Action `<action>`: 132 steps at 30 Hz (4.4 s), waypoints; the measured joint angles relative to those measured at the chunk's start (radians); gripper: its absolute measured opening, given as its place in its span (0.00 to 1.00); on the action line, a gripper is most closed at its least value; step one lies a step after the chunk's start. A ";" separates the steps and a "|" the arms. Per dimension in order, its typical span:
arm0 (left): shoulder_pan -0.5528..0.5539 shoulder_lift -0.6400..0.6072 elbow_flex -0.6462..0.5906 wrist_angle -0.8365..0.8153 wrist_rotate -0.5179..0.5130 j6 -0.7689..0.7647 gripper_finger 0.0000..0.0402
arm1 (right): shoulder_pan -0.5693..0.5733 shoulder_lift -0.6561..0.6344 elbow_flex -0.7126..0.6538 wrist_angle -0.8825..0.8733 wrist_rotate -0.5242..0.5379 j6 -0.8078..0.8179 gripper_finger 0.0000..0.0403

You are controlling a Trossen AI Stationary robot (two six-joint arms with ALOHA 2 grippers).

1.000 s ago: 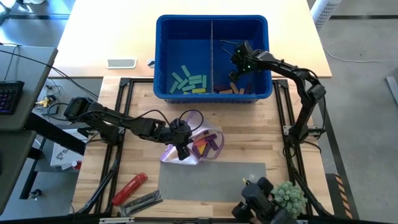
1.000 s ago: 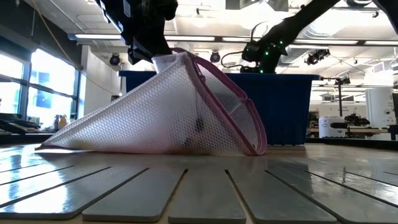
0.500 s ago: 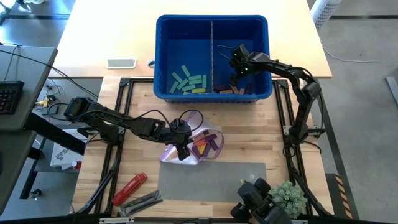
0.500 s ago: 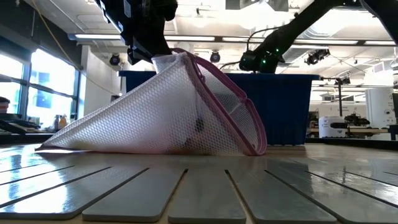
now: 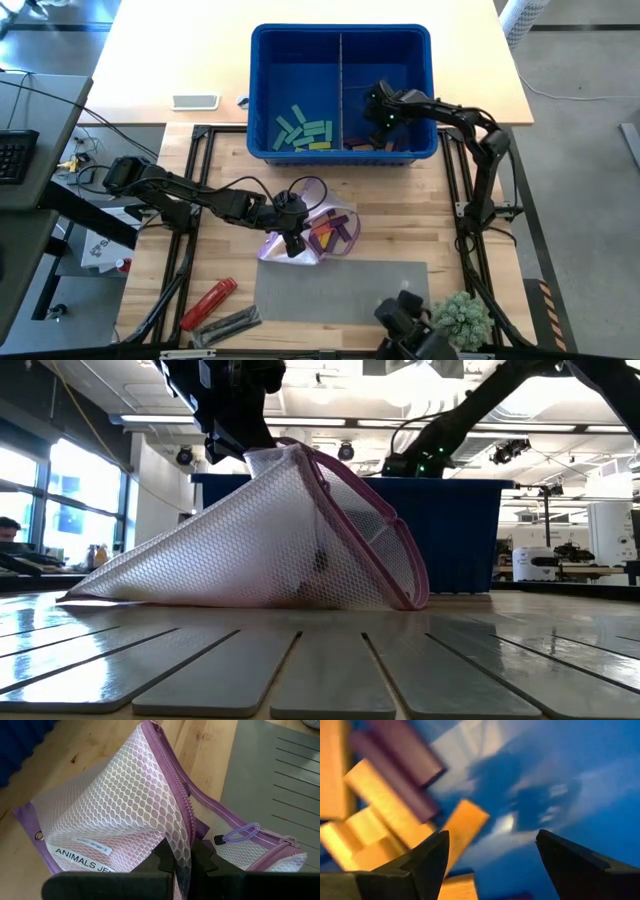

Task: Sort blocks

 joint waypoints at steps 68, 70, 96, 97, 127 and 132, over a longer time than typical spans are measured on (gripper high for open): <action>0.002 0.000 0.000 -0.002 -0.001 -0.016 0.00 | 0.080 -0.489 0.265 -0.155 -0.121 0.116 0.71; 0.002 0.000 0.000 -0.002 0.000 -0.016 0.00 | 0.097 -0.502 0.265 -0.160 -0.121 0.128 0.71; 0.002 0.000 0.000 -0.002 -0.003 0.000 0.00 | 0.371 -0.517 0.265 -0.160 -0.084 0.300 0.71; 0.002 0.000 0.000 -0.002 -0.003 0.000 0.00 | 0.382 -0.519 0.265 -0.151 -0.073 0.294 0.71; 0.002 0.000 0.000 -0.002 -0.011 -0.006 0.00 | 0.444 -0.524 0.265 -0.144 -0.068 0.363 0.71; 0.002 0.000 0.000 -0.002 -0.012 -0.006 0.00 | 0.444 -0.524 0.265 -0.154 -0.068 0.366 0.71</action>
